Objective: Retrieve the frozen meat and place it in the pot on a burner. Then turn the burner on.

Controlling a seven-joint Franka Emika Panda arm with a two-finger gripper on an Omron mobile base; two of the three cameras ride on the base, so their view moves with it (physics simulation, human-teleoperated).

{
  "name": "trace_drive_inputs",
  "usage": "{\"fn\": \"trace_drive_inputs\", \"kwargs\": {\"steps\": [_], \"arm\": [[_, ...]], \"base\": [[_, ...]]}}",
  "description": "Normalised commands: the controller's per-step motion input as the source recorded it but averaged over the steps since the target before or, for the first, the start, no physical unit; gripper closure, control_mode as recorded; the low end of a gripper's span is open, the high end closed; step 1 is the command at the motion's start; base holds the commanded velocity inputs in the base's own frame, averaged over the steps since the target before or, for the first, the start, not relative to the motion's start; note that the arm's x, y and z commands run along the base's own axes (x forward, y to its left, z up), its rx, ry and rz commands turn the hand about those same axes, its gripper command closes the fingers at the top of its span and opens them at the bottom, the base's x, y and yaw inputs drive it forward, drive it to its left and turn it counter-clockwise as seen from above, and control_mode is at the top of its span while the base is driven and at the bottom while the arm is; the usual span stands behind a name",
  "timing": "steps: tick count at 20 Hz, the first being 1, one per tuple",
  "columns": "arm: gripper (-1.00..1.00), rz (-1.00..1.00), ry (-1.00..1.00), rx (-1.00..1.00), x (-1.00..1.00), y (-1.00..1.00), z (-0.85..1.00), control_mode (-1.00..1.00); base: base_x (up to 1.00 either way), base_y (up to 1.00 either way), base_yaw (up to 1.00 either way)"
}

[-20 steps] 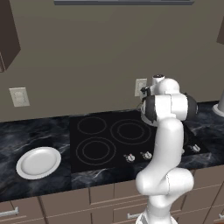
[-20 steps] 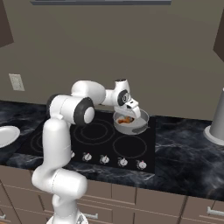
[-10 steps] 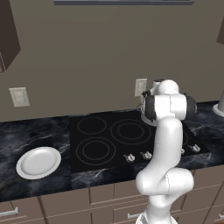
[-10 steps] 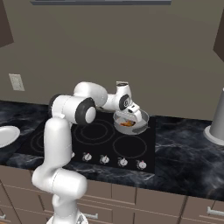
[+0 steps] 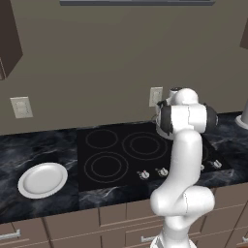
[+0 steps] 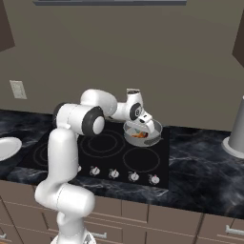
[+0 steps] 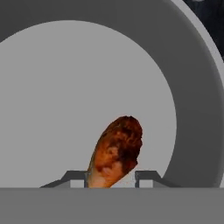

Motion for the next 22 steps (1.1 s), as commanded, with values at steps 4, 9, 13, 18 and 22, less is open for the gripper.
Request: {"fn": "trace_drive_inputs", "kwargs": {"steps": [4, 9, 13, 18, 22], "arm": [[-1.0, 0.0, 0.0, 0.0, 0.0, -0.09, 0.0, -1.0], [-1.0, 0.02, 0.0, 0.05, 0.0, -0.07, 0.26, -1.0], [-1.0, 0.04, -0.01, 0.08, 0.0, -0.02, 0.82, -1.0], [-1.0, 0.02, -0.01, 0.05, -0.38, -0.01, 0.49, -1.0], [-1.0, 0.06, -0.08, 0.0, -0.81, 0.0, 0.71, -1.0]], "base": [[0.0, 0.0, 0.0], [0.0, 0.0, 0.0], [0.0, 0.0, 0.0], [0.0, 0.0, 0.0], [0.0, 0.0, 0.0]]}}
